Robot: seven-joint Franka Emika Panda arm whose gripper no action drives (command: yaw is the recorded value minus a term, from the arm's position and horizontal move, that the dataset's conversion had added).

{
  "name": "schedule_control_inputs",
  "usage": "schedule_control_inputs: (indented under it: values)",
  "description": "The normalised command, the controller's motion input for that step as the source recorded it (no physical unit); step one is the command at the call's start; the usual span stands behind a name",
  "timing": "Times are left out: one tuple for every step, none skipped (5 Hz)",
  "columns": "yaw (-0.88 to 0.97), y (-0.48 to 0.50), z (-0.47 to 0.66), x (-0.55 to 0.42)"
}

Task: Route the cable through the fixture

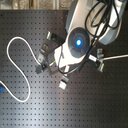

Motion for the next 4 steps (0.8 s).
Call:
schedule_control_inputs:
  values:
    - [0.75,0.219,-0.08,0.144]
    - [0.78,0.236,-0.25,0.113]
    - [0.49,0.012,-0.70,0.095]
    - [0.39,-0.155,-0.59,0.023]
